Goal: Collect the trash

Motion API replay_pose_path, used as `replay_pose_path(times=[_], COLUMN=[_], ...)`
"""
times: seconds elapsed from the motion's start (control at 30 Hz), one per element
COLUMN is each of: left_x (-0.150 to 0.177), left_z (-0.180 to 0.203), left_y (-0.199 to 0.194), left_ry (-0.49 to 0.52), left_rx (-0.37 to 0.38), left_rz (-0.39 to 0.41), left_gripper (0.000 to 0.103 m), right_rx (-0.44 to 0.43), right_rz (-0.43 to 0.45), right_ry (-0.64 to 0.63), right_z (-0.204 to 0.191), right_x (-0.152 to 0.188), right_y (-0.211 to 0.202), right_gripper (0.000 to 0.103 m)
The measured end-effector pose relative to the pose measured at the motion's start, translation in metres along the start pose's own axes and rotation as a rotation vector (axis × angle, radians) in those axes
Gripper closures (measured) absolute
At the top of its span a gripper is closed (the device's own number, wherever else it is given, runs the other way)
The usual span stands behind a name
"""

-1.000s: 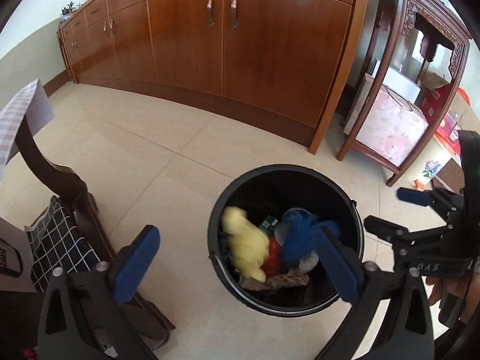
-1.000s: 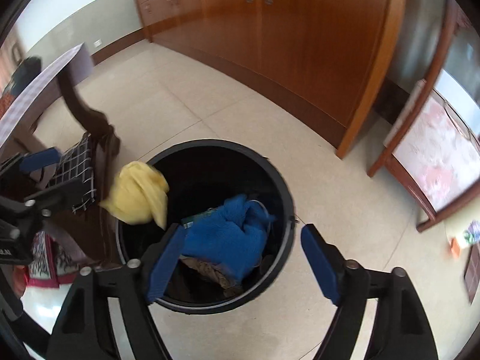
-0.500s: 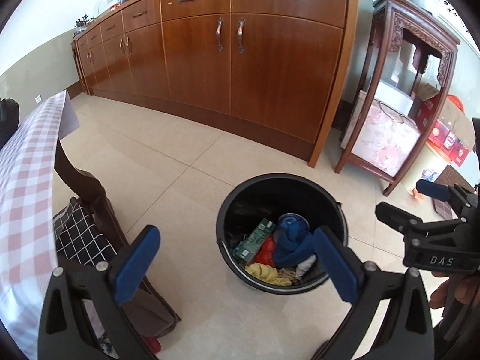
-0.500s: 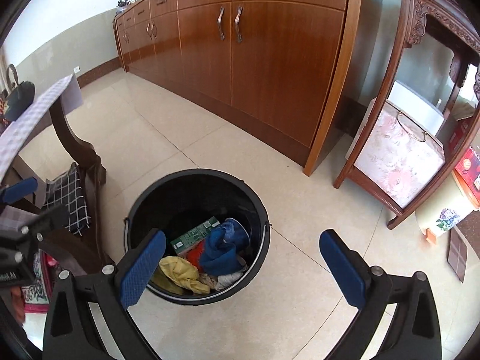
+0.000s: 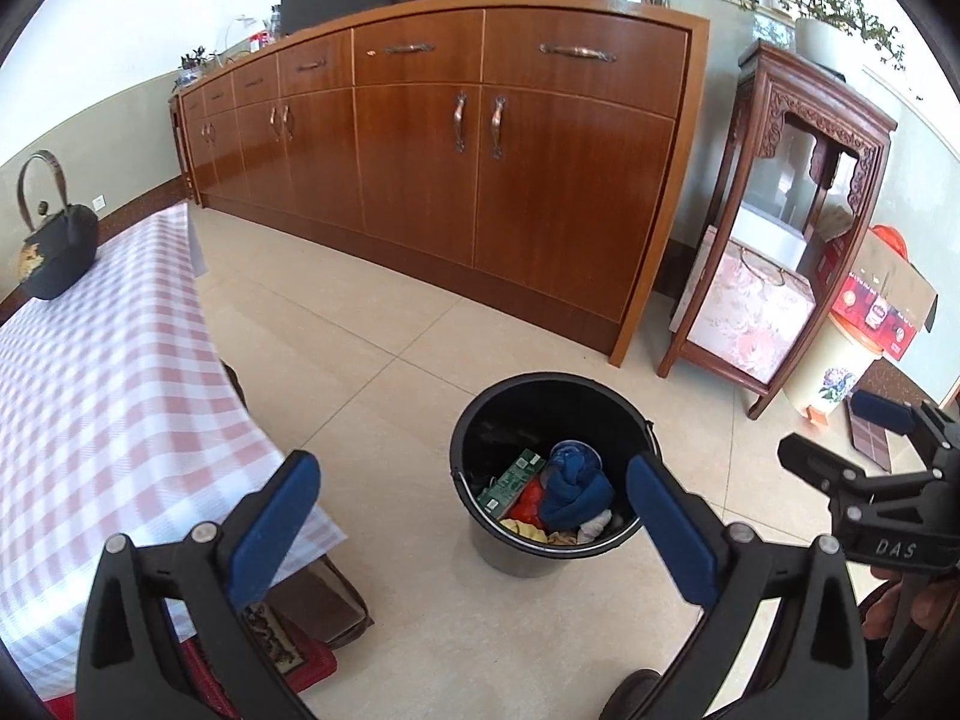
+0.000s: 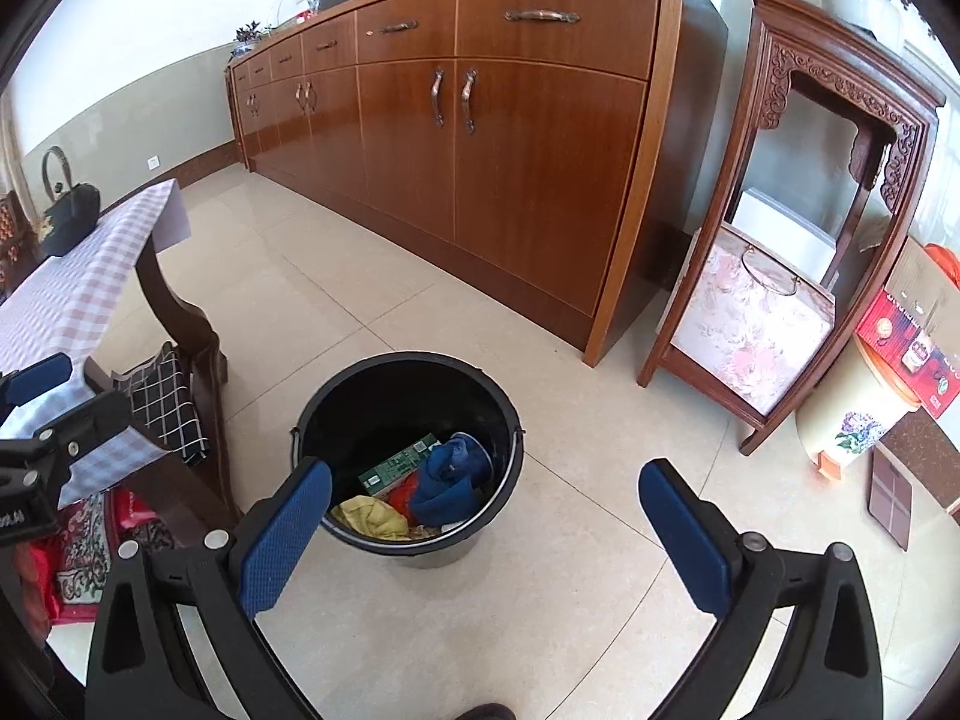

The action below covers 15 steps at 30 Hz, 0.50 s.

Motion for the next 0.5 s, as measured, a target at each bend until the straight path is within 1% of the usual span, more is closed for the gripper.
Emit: replay_pose_path(times=[0.17,0.23,0.3,0.5], left_x=[-0.007,-0.009,-0.013,-0.013], left_z=[-0.006,-0.009,-0.013,-0.032], left_y=[-0.027,-0.041,-0.057,-0.099], left_ry=[0.010,0.000,-0.009,-0.039], left_rx=[-0.015,-0.015,-0.014,-0.058], left_rz=[0.034,0.044,0.073,0.128], left_gripper=[0.000,0.000,0.000,0.000], right_rx=[-0.006,-0.020,-0.027,-0.055], right_rz=[0.027,0.038,0.054,0.102], right_ry=[-0.021,-0.020,-0.024,-0.061], right_z=[-0.016,-0.022,-0.029,-0.057], right_x=[0.000,-0.002,-0.004,-0.011], right_y=[-0.034,-0.048,-0.062,-0.101], right_gripper=[0.000,0.000,0.000,0.000])
Point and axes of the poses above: each gripper's, at about its wrist camera, not at the fingertips, and y roughly the way its jaws point, z to its right, x to its underside, the point moved 10 cm from there along y, roughly the way its jaws point, and after that the axes turned 5 degrees about x, right-handed, at the moved point
